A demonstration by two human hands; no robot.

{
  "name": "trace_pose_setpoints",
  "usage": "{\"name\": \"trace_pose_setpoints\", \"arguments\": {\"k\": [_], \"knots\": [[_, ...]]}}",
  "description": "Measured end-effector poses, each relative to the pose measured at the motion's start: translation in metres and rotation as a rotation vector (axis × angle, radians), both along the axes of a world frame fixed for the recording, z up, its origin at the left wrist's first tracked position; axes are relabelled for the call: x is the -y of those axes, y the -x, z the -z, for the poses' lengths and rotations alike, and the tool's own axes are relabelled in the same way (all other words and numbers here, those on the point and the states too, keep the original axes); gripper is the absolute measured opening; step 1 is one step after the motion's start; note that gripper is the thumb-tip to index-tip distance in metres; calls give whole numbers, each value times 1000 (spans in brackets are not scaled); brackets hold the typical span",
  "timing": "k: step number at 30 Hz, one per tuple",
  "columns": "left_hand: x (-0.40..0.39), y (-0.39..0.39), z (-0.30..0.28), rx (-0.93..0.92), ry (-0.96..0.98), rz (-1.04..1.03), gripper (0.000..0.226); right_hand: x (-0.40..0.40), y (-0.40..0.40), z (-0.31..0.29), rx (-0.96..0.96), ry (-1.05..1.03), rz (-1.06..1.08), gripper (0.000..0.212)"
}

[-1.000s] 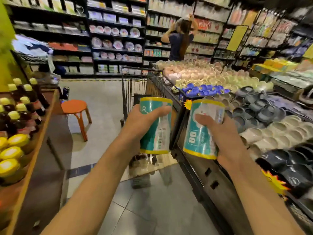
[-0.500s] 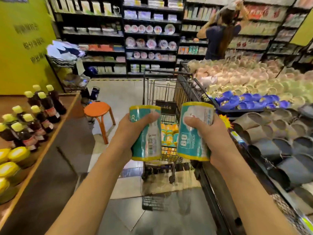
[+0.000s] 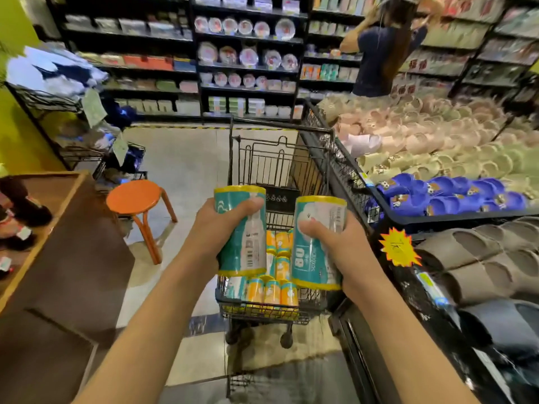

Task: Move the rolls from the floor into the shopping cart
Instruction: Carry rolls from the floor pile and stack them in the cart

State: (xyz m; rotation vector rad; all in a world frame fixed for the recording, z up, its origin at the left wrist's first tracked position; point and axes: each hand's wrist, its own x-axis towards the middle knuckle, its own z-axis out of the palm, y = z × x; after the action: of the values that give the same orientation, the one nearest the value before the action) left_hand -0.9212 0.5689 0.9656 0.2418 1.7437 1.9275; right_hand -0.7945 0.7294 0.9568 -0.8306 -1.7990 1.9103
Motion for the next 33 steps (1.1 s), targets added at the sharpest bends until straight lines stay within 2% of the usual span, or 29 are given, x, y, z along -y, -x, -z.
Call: {"name": "trace_pose_setpoints", "arguments": {"k": [6, 9, 12, 14, 16, 21, 23, 26, 30, 33], "knots": [[-52, 76, 34, 71, 35, -19, 26, -49, 77, 35, 82, 52, 4, 63], [-82, 111, 57, 99, 74, -49, 34, -80, 116, 64, 135, 86, -12, 66], [-117, 148, 89, 126, 130, -63, 33, -113, 158, 98, 175, 113, -27, 57], [-142, 175, 114, 141, 168, -92, 41, -136, 188, 125, 185, 135, -50, 53], [-166, 200, 142, 142, 214, -111, 45, -159, 217, 155, 217, 133, -76, 56], [-225, 258, 232, 138, 283, -109, 16, -205, 286, 245, 275, 155, -66, 73], [-242, 282, 276, 154, 312, -102, 19, -220, 305, 284, 290, 179, -64, 64], [-259, 309, 338, 190, 366, -103, 44, -239, 325, 340, 315, 179, -68, 50], [-266, 332, 398, 236, 432, -113, 22, -254, 344, 400, 372, 129, -38, 45], [-263, 344, 423, 239, 490, -106, 19, -258, 349, 427, 418, 157, -34, 46]]}}
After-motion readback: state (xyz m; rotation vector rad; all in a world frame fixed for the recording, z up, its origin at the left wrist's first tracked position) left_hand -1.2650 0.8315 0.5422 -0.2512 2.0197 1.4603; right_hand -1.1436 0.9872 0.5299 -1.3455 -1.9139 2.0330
